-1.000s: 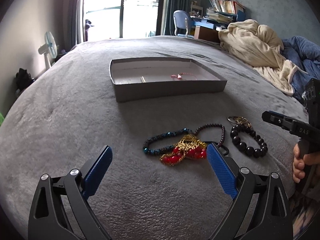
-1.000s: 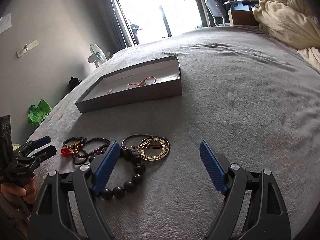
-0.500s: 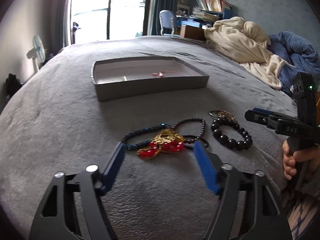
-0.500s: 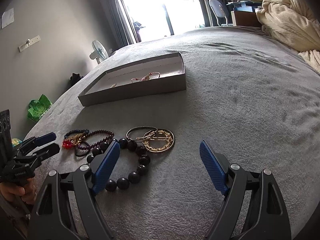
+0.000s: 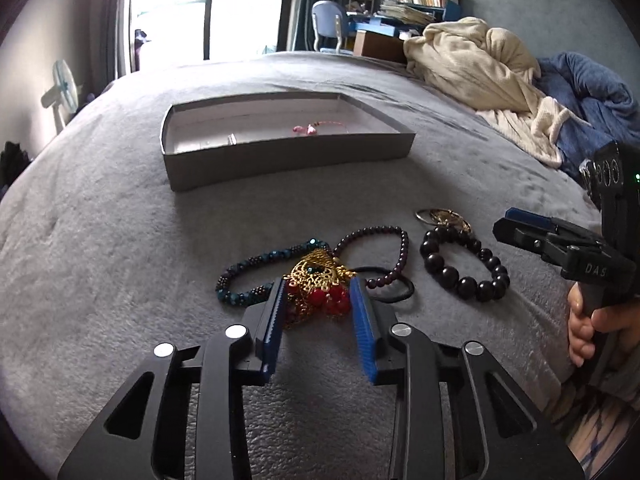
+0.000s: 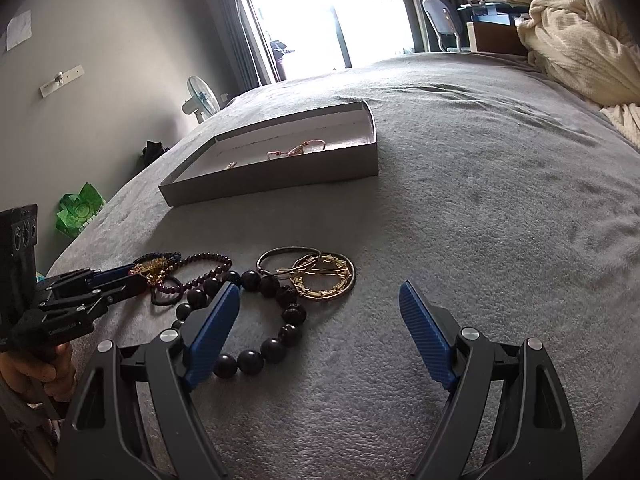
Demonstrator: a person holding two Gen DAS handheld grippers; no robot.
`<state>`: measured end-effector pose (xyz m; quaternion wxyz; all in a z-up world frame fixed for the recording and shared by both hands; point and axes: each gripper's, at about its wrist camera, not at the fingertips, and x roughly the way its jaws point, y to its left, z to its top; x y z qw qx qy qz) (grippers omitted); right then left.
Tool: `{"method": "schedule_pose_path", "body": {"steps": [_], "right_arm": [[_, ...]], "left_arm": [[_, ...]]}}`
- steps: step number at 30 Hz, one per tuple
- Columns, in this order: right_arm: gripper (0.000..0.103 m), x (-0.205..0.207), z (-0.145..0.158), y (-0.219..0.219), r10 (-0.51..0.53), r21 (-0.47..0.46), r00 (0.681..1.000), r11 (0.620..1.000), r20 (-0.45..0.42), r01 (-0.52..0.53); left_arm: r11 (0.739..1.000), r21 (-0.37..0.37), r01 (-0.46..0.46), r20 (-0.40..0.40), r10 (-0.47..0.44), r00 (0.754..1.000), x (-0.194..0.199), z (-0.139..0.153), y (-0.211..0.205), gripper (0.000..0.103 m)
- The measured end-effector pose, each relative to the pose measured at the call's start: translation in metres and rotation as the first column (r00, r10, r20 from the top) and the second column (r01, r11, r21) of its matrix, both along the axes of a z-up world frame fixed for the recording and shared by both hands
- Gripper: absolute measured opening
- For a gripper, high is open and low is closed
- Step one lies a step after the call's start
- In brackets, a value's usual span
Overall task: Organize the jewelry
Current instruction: 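Grasp the red-and-gold pendant with the left tool while the right tool grasps the silver bangle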
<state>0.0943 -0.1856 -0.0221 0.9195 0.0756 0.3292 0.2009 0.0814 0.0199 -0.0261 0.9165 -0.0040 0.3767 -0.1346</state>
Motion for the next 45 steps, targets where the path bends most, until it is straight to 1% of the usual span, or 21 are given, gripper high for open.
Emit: {"method": "schedule_pose_path", "body": {"steps": [2, 6, 10, 13, 15, 17, 21, 22, 23, 24, 25, 27, 29, 30, 32, 36, 45], "right_arm": [[0.081, -0.002, 0.0, 0.003, 0.011, -0.007, 1.0, 1.0, 0.002, -0.011], [0.081, -0.005, -0.001, 0.01, 0.04, -0.025, 0.999, 0.999, 0.006, -0.039], [0.081, -0.004, -0.001, 0.011, 0.046, -0.025, 0.999, 0.999, 0.005, -0.045], [0.081, 0.002, -0.001, 0.01, 0.04, -0.013, 0.999, 0.999, -0.01, -0.04], [0.081, 0.008, 0.001, 0.013, 0.041, -0.005, 0.999, 0.999, -0.014, -0.041], [0.081, 0.015, 0.004, 0.018, 0.044, -0.006, 0.999, 0.999, -0.019, -0.044], [0.079, 0.032, 0.005, 0.035, 0.057, -0.046, 0.998, 0.997, -0.042, -0.059], [0.076, 0.037, 0.004, 0.041, 0.06, -0.065, 0.997, 0.996, -0.055, -0.064], [0.071, 0.04, 0.002, 0.044, 0.063, -0.079, 0.996, 0.995, -0.068, -0.068], [0.068, 0.045, -0.001, 0.049, 0.067, -0.093, 0.994, 0.993, -0.092, -0.075], [0.066, 0.048, -0.004, 0.051, 0.069, -0.092, 0.992, 0.993, -0.104, -0.079], [0.065, 0.052, -0.005, 0.052, 0.053, -0.088, 0.992, 0.994, -0.116, -0.063], [0.056, 0.056, -0.007, 0.051, 0.042, -0.082, 0.99, 0.995, -0.136, -0.054], [0.055, 0.056, -0.008, 0.05, 0.042, -0.074, 0.989, 0.996, -0.138, -0.052], [0.048, 0.055, -0.008, 0.05, 0.048, -0.069, 0.99, 0.996, -0.133, -0.057], [0.048, 0.052, -0.007, 0.047, 0.049, -0.059, 0.991, 0.997, -0.121, -0.057], [0.048, 0.045, 0.004, 0.037, 0.04, -0.022, 0.996, 0.999, -0.074, -0.042]], "left_arm": [[1.0, -0.01, -0.008, 0.016, 0.008, 1.0, -0.003, 0.003, 0.002, 0.025], [0.997, -0.055, -0.051, 0.052, 0.054, 0.997, -0.015, 0.014, 0.019, 0.025], [0.993, -0.078, -0.083, 0.061, 0.088, 0.994, -0.025, 0.022, 0.031, 0.025], [0.992, -0.068, -0.102, 0.035, 0.104, 0.994, -0.031, 0.016, 0.037, 0.025], [0.992, -0.054, -0.115, 0.005, 0.115, 0.993, -0.028, 0.009, 0.04, 0.025], [0.992, -0.041, -0.12, -0.008, 0.12, 0.993, -0.026, 0.005, 0.039, 0.025], [0.993, -0.026, -0.115, -0.016, 0.115, 0.993, -0.024, 0.0, 0.038, 0.025], [0.993, -0.027, -0.116, -0.017, 0.116, 0.993, -0.023, -0.001, 0.038, 0.025], [0.992, -0.027, -0.12, -0.021, 0.119, 0.993, -0.022, -0.002, 0.038, 0.025], [0.992, -0.028, -0.124, -0.028, 0.123, 0.992, -0.021, -0.004, 0.039, 0.026], [0.992, -0.03, -0.126, -0.03, 0.125, 0.992, -0.02, -0.005, 0.04, 0.026], [0.991, -0.029, -0.129, -0.028, 0.128, 0.991, -0.018, -0.006, 0.04, 0.029], [0.992, -0.023, -0.127, -0.026, 0.127, 0.992, -0.017, -0.007, 0.039, 0.029], [0.992, -0.018, -0.126, -0.023, 0.125, 0.992, -0.015, -0.008, 0.038, 0.029], [0.992, -0.015, -0.124, -0.019, 0.124, 0.992, -0.014, -0.009, 0.037, 0.029], [0.991, -0.022, -0.128, -0.007, 0.128, 0.992, -0.016, -0.005, 0.038, 0.026], [0.989, -0.054, -0.139, 0.043, 0.141, 0.989, -0.022, 0.014, 0.042, 0.025]]}}
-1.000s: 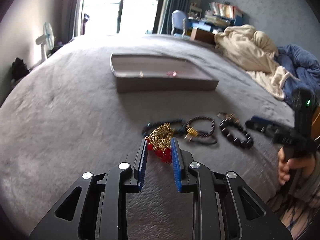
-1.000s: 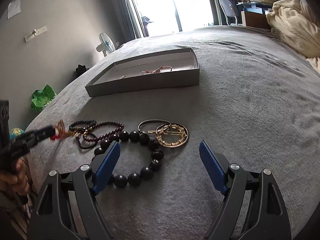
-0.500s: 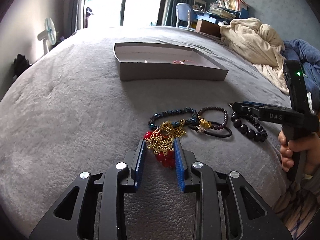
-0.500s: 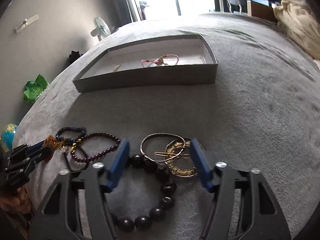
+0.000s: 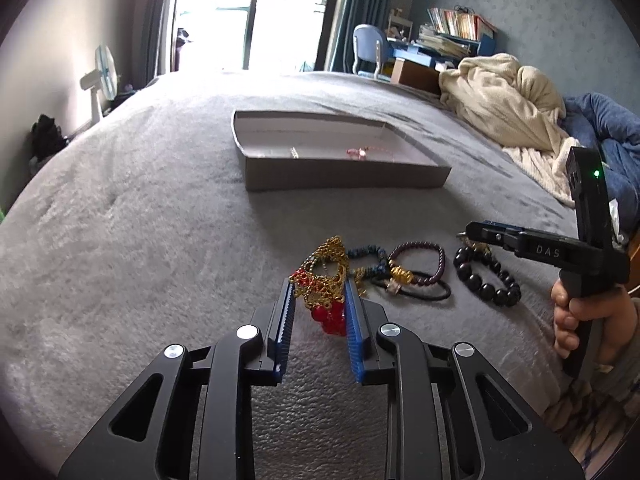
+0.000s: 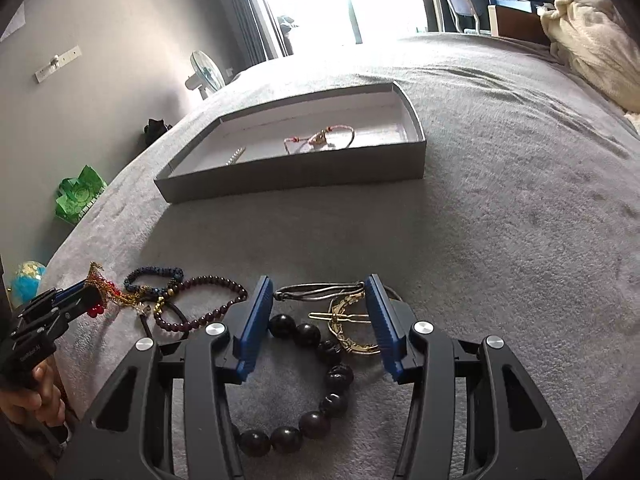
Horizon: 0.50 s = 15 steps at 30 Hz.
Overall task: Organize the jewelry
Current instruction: 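Grasp the red-and-gold pendant with the left tool while the right tool grasps the silver bangle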
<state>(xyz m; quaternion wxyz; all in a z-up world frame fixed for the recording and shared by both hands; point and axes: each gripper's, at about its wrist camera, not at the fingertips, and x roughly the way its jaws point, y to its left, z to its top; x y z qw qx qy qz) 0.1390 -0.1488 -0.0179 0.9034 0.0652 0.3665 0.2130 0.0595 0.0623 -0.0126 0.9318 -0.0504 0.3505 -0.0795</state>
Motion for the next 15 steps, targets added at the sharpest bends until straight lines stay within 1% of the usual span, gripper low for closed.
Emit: {"method": "schedule_pose_path", "body": {"steps": [11, 15], "right_arm": [[0.048, 0.002, 0.022, -0.006, -0.001, 0.02, 0.998, 1.0, 0.056, 0.0], [0.048, 0.005, 0.032, -0.005, 0.004, 0.024, 0.997, 1.0, 0.077, -0.006]], "left_arm": [[1.0, 0.009, 0.014, 0.059, -0.014, 0.998, 0.007, 0.028, -0.001, 0.025], [1.0, 0.007, 0.006, 0.088, -0.006, 0.996, 0.012, 0.043, 0.003, 0.025]]}}
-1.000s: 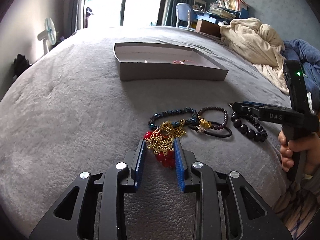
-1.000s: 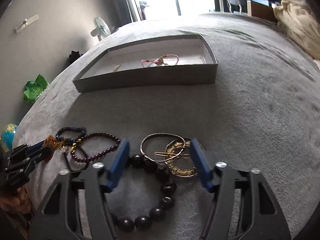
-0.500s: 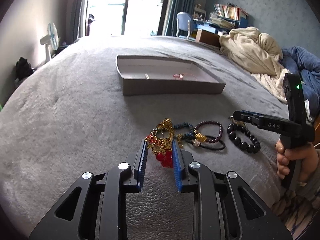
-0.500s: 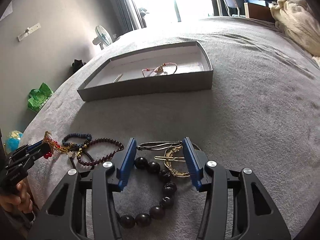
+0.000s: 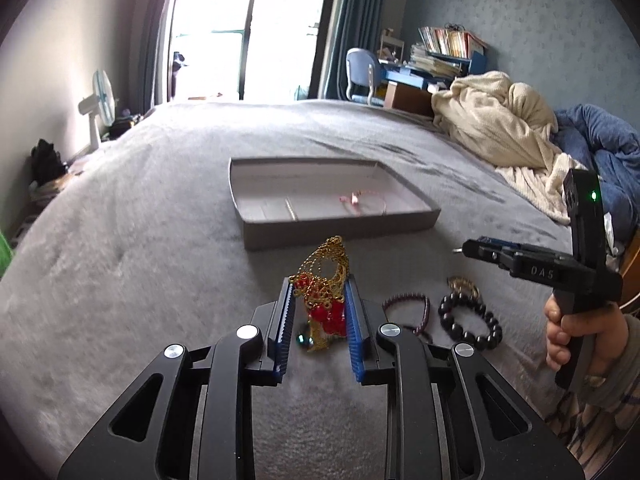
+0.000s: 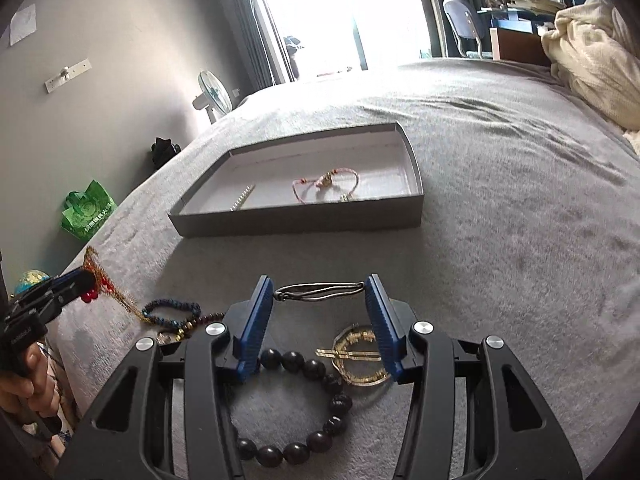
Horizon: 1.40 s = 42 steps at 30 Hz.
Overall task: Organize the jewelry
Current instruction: 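Grasp the red-and-gold pendant with the left tool while the right tool grasps the silver bangle, then carry the pendant and bangle into the tray and open both tools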
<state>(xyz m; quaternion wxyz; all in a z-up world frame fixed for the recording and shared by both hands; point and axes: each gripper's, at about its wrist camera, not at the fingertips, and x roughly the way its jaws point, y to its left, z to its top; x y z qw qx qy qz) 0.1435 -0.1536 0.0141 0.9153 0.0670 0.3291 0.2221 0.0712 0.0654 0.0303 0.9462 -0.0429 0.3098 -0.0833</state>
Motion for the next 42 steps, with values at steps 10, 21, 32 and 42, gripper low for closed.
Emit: {"method": "schedule_pose_path", "body": {"steps": [10, 21, 32, 42], "right_arm": [[0.048, 0.017, 0.028, 0.007, 0.02, 0.001, 0.999, 1.0, 0.045, -0.02], [0.048, 0.053, 0.046, 0.012, 0.032, -0.03, 0.997, 0.999, 0.07, -0.03], [0.048, 0.109, 0.034, 0.02, 0.038, -0.069, 0.999, 0.997, 0.039, -0.035], [0.048, 0.17, 0.017, 0.036, 0.056, -0.089, 0.998, 0.994, -0.023, -0.058]], "left_arm": [[1.0, -0.008, -0.006, 0.06, 0.007, 0.998, 0.023, 0.036, 0.005, 0.025], [0.999, 0.008, 0.033, 0.077, -0.034, 0.996, 0.079, 0.053, -0.005, 0.025], [1.0, 0.01, 0.027, 0.02, -0.028, 0.999, 0.14, 0.034, 0.001, 0.025], [1.0, 0.031, 0.002, -0.06, 0.0, 0.998, 0.202, 0.007, 0.019, 0.025]]}}
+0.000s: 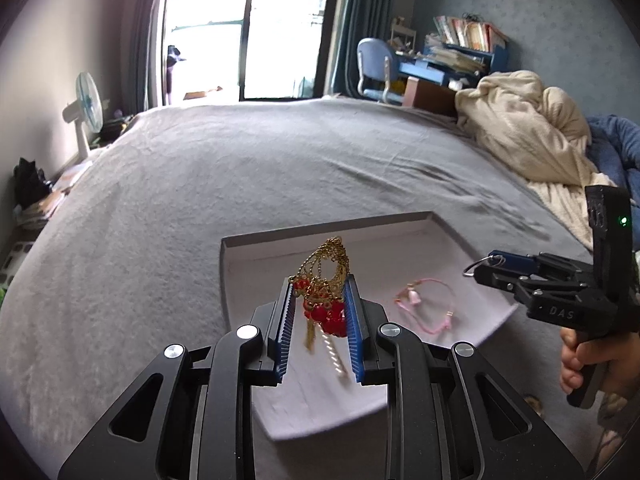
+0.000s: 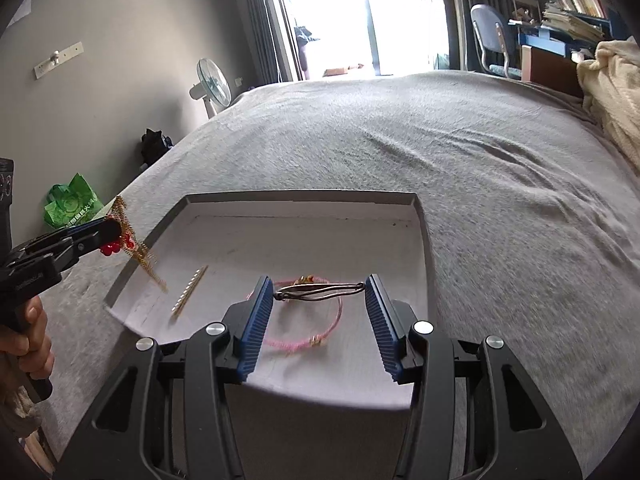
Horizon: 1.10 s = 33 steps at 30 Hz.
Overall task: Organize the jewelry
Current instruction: 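Carry the pendant and bangle into the tray and open both tools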
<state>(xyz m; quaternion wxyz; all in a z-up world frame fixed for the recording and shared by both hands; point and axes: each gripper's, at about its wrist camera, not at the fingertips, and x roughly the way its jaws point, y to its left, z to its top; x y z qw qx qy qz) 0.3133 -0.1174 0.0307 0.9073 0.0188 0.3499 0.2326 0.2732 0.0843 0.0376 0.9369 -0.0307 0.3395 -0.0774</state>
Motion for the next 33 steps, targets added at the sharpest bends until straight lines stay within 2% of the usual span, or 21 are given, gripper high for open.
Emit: {"method": "schedule_pose_path", "body": {"steps": [6, 12, 18, 22, 29, 33], "right_arm": [[0.048, 0.037, -0.013, 0.013, -0.007, -0.006, 0.998, 1.0, -0.058, 0.006], [0.048, 0.061, -0.022, 0.017, -0.013, -0.035, 0.993, 0.999, -0.116, 0.01], [0.048, 0.058, -0.033, 0.016, -0.014, -0.07, 0.991, 0.998, -0.132, 0.004], [0.048, 0.05, -0.037, 0.015, -0.013, -0.113, 0.993, 0.994, -0.118, -0.001], [0.05, 0.032, -0.038, 0.008, -0.014, -0.152, 0.997, 0.988, -0.081, 0.002], [0.057, 0.015, -0.032, -0.002, -0.016, -0.108, 0.999, 0.994, -0.052, 0.011]], "left_arm": [[0.999, 0.021, -0.033, -0.062, 0.034, 0.998, 0.031, -0.018, 0.009, 0.025], [0.999, 0.043, -0.022, -0.15, 0.028, 0.988, 0.047, -0.038, 0.012, 0.025], [0.998, 0.056, -0.014, -0.215, 0.026, 0.976, 0.048, -0.054, 0.013, 0.025], [0.998, 0.066, -0.013, -0.209, 0.026, 0.978, 0.041, -0.056, 0.011, 0.028], [0.997, 0.079, -0.021, -0.16, 0.034, 0.986, 0.024, -0.044, 0.008, 0.061], [0.998, 0.062, -0.021, -0.134, 0.03, 0.991, 0.009, -0.036, 0.009, 0.064]]}}
